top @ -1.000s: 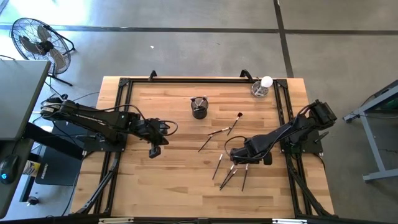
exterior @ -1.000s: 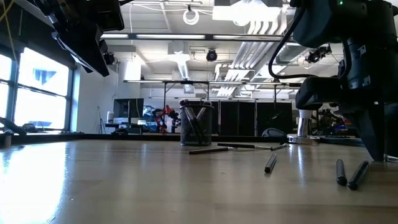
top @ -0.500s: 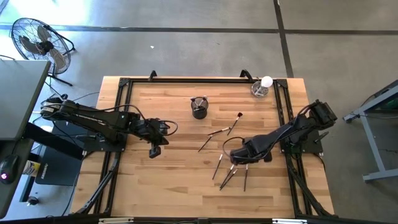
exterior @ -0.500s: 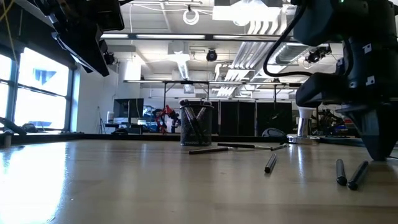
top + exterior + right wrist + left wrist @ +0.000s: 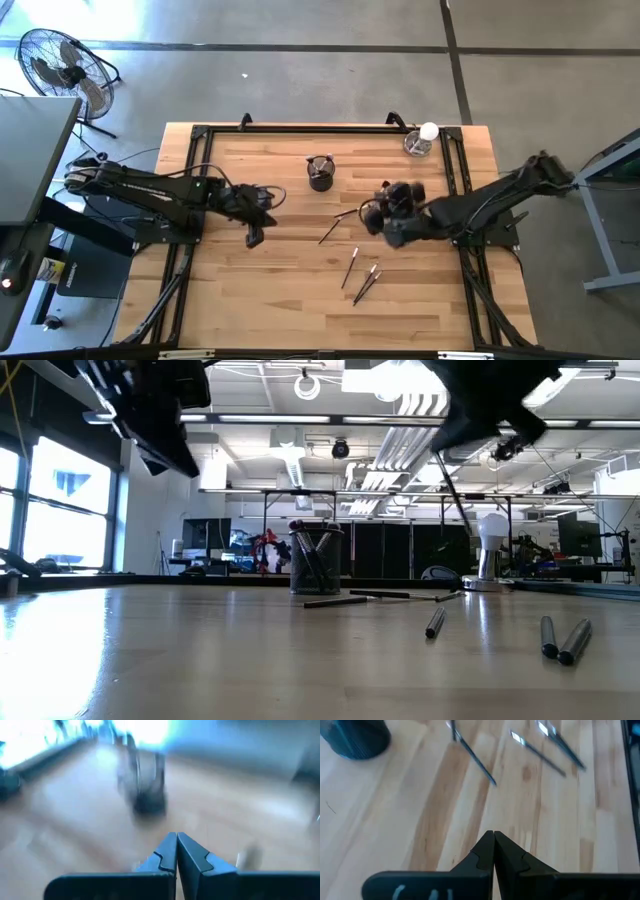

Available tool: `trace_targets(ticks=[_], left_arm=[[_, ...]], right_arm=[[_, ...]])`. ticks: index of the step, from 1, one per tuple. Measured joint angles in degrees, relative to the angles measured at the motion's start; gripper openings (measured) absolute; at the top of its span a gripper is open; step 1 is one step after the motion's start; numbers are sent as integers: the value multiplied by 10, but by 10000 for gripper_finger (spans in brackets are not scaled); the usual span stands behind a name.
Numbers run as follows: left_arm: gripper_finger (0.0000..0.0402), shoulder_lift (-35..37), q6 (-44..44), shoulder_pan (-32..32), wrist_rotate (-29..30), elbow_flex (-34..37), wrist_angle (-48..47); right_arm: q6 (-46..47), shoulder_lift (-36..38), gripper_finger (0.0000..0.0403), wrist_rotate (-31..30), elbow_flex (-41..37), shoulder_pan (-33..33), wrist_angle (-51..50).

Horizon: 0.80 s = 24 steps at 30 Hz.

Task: Pick & Place Makeup Brushes
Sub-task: Put the small white make-up brush into the black container

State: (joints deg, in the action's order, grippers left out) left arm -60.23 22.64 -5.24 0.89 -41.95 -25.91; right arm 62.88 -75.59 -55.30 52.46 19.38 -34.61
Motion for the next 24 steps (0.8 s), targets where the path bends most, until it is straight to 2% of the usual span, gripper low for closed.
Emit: trace_targets(ticks=[1,3,6,7,8,11,14,18,21,24], left_arm=[[0,0,2,8,0,0,9],[0,0,6,25,1,0,27],[0,0,20,50,1,0,48],[0,0,27,59,1,0,55],[0,0,35,68,1,0,62],[0,0,49,90,3,0,69],[0,0,49,107,3,0,69],[0,0,49,114,13,0,72],[0,0,49,113,32,0,82],[0,0,55,112,34,0,104]], right_arm=[[-71,13,0,-33,0,-7,31],[-210,34,0,-61,-1,-33,107],[-419,54,0,-43,-1,-97,235],[-487,55,0,-19,-3,-125,287],[-547,55,0,30,-9,-154,348],[-665,44,0,209,-34,-247,505],[-700,23,0,340,-50,-324,619],[-709,-27,0,481,-54,-398,714],[-690,-78,0,562,-54,-427,765],[-690,-129,0,613,-54,-438,786]])
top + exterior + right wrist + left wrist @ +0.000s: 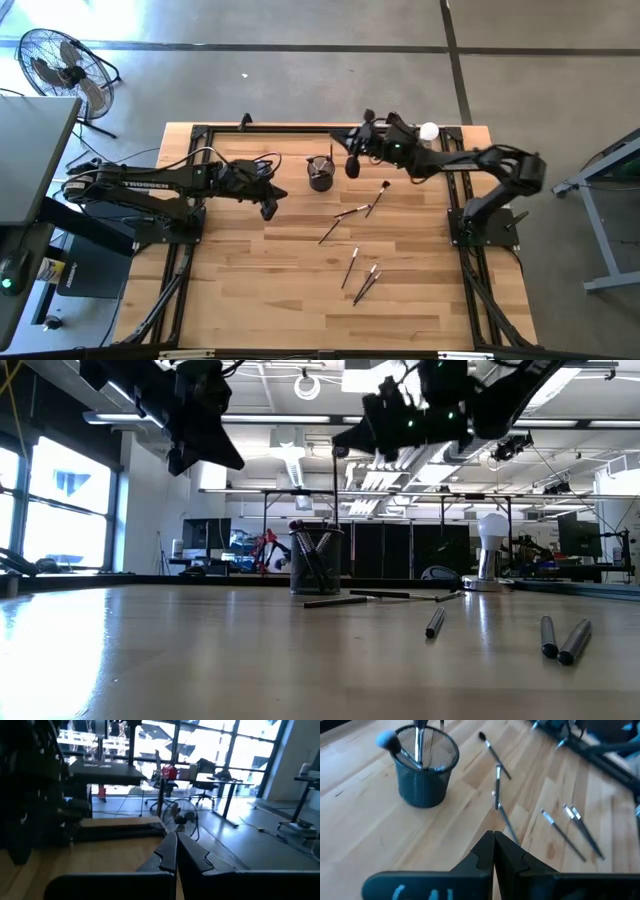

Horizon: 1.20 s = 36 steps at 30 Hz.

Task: Pick & Place Makeup Brushes
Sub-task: Put the small white make-up brush into the black container

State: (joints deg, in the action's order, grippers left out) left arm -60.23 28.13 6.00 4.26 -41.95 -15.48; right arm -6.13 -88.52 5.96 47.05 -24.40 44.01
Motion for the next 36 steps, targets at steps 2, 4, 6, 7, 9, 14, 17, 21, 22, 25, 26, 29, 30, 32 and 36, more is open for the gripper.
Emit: trace_targets(ticks=[2,4,6,7,9,14,17,21,22,25,26,29,30,32,36], left_arm=[[0,0,13,0,2,0,10],[0,0,25,0,4,0,18],[0,0,35,0,4,0,22],[0,0,50,0,3,0,25],[0,0,83,0,-6,0,25],[1,0,97,0,-12,0,25],[1,0,95,0,-16,0,25],[18,0,55,0,-42,0,25],[27,0,46,0,-53,0,25],[64,-9,24,0,-72,0,25],[78,-10,20,0,-74,0,22],[114,-9,15,0,-65,0,25],[123,-9,10,0,-57,0,24],[135,-9,3,0,-52,0,23],[134,-7,-18,0,-68,-3,16]], right_arm=[[-1,-31,0,22,0,-1,10],[-2,-58,0,29,0,-1,12],[-2,-79,1,30,0,-1,7],[-3,-85,2,30,0,-1,0],[-3,-88,8,30,0,0,-16],[34,-42,44,40,5,2,-88],[64,4,79,27,23,4,-203],[94,65,123,-34,69,29,-390],[101,77,130,-50,82,41,-436],[134,103,138,-101,118,84,-557],[156,109,137,-117,127,99,-589],[243,117,128,-153,142,139,-650],[273,118,124,-160,140,151,-658],[334,118,113,-173,129,176,-665],[457,118,79,-187,86,222,-684]])
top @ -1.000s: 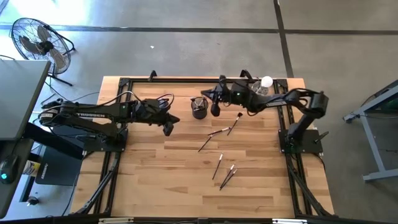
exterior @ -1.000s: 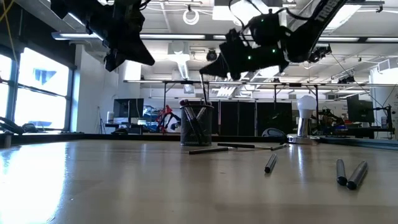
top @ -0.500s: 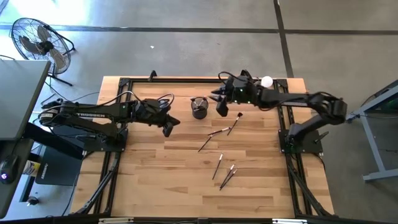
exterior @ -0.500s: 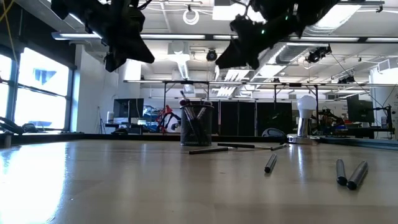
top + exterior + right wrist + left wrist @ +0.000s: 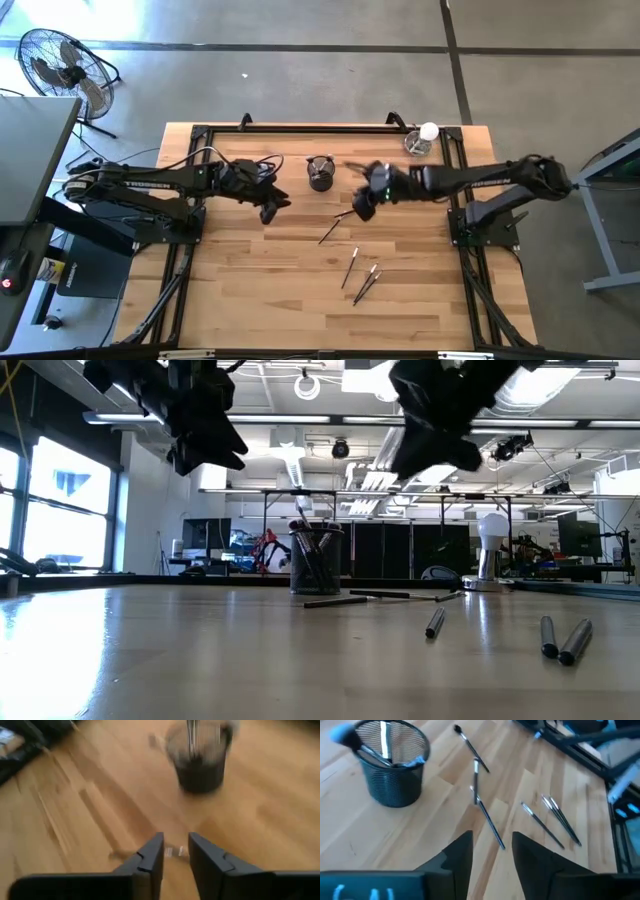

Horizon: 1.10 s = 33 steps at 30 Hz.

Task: Pick & Place Makeup Brushes
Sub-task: Put the small white make-up brush into the black container

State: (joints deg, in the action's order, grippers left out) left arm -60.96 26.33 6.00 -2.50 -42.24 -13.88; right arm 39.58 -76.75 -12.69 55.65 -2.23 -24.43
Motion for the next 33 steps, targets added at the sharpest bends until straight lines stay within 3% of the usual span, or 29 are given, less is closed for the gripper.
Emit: trace_targets(ticks=[6,12,19,25,29,33], left_arm=[[88,14,-20,0,-45,-22,-9],[9,15,-63,-29,-34,-30,-39],[16,-15,-25,-56,-19,-29,-75],[6,-38,-18,-61,-19,-29,-103],[7,-38,-21,-60,-29,-29,-102],[5,-38,-49,-60,-54,-29,-103]], right_arm=[[100,0,6,23,-74,53,-4],[89,0,30,27,-139,68,57],[130,0,15,71,-175,67,123],[128,-1,2,7,-112,110,95],[177,-25,1,-51,-16,136,-15],[257,-98,1,-69,110,153,-155]])
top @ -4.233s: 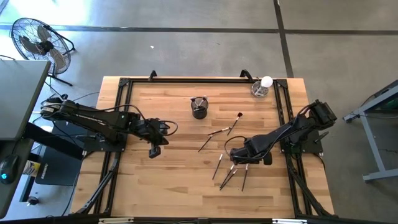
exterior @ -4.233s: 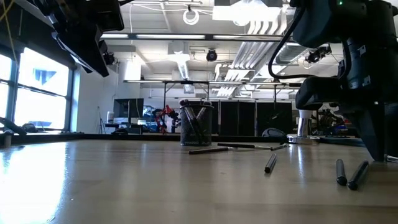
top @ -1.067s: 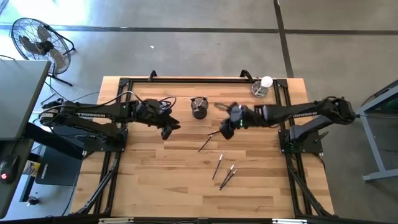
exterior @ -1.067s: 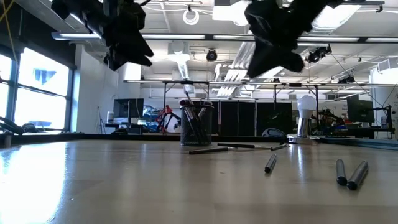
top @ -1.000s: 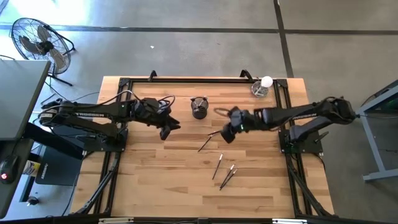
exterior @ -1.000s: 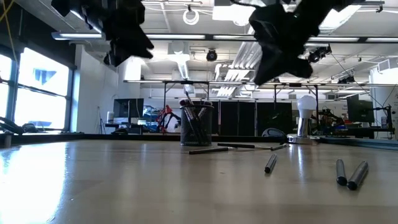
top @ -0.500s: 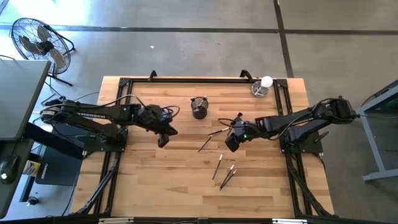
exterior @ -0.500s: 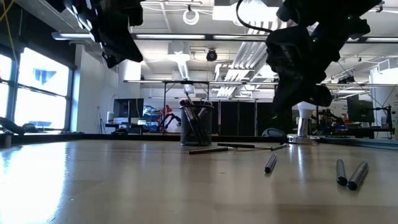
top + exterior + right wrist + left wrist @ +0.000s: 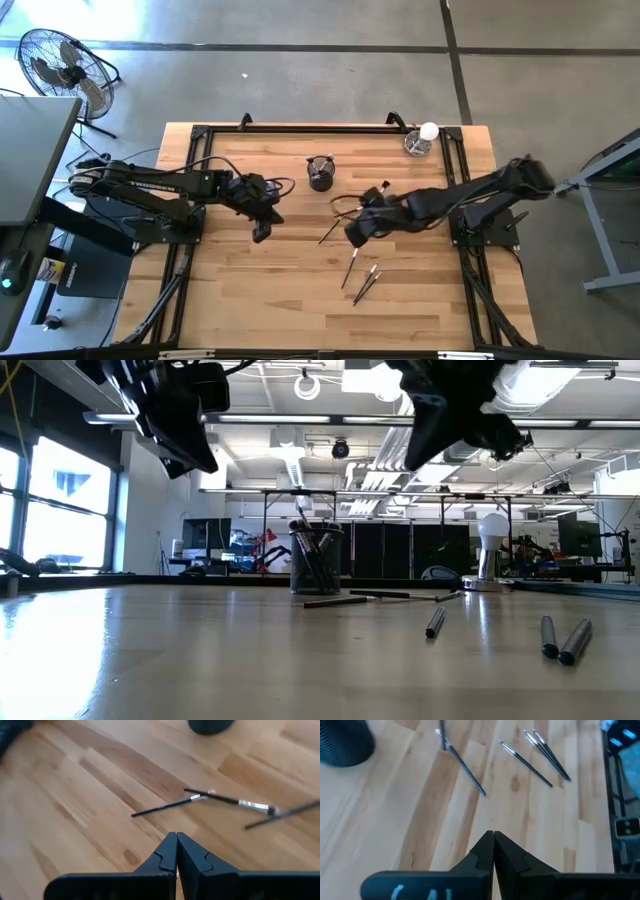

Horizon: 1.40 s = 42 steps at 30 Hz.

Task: Pick & Place Makeup Brushes
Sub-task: Put the small white make-up brush into the black container

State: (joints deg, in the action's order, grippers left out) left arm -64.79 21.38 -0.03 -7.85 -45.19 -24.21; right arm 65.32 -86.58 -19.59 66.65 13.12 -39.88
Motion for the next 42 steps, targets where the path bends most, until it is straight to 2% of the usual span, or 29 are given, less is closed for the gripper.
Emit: trace_targets(ticks=[6,9,12,17,21,24,31,42], left_arm=[[5,0,-35,0,-41,0,-15],[5,0,-46,0,-51,0,-37],[5,0,-69,0,-53,0,-59],[5,0,-94,0,-53,0,-79],[5,0,-96,0,-68,0,-82],[5,0,-96,0,-71,0,-82],[5,0,-96,0,-71,0,-92],[5,0,-103,0,-70,0,-92]], right_arm=[[170,-154,1,15,179,32,-205],[304,-207,0,50,228,48,-258],[420,-242,4,107,244,61,-279],[513,-250,28,175,216,72,-280],[547,-249,53,218,167,71,-274],[560,-249,70,239,126,66,-232],[562,-248,89,232,76,53,-174],[578,-243,75,257,20,43,-94]])
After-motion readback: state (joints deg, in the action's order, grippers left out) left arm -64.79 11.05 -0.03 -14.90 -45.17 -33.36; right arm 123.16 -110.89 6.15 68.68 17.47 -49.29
